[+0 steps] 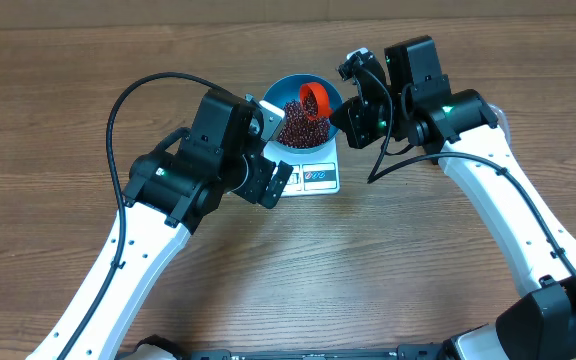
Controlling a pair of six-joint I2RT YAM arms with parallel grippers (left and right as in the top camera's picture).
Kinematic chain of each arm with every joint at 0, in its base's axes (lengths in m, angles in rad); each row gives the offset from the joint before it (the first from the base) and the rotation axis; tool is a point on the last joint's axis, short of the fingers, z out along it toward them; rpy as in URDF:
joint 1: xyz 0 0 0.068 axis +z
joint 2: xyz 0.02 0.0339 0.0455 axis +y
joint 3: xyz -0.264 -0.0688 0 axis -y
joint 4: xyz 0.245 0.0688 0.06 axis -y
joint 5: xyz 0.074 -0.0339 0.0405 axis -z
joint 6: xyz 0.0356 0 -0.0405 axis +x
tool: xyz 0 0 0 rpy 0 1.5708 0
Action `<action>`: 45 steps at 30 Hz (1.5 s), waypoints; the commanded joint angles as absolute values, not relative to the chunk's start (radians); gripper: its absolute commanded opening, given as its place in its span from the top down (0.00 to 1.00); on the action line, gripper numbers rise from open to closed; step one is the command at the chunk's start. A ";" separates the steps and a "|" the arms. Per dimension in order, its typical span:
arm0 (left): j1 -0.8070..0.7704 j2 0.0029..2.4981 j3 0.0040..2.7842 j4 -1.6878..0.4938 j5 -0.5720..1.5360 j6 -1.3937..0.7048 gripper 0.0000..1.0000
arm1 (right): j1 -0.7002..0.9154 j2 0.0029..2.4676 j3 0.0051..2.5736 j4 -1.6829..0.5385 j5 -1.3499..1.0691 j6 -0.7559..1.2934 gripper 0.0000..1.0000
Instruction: Scoop item into bowl and weigh 150g on scale
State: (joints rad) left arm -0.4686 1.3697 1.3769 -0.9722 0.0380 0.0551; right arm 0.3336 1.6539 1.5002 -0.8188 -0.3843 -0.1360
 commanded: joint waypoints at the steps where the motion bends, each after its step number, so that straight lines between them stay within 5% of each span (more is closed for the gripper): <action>1: -0.465 1.369 1.370 -0.968 0.042 0.045 0.00 | 0.333 1.629 1.531 -0.808 -0.374 -0.147 0.96; 45: -0.465 1.369 1.370 -0.968 0.042 0.045 0.00 | 0.341 1.629 1.531 -0.782 -0.321 -0.213 0.97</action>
State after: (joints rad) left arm -0.4686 1.3697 1.3769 -0.9718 0.0380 0.0551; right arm 0.3355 1.6539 1.5002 -0.7967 -0.3641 -0.2100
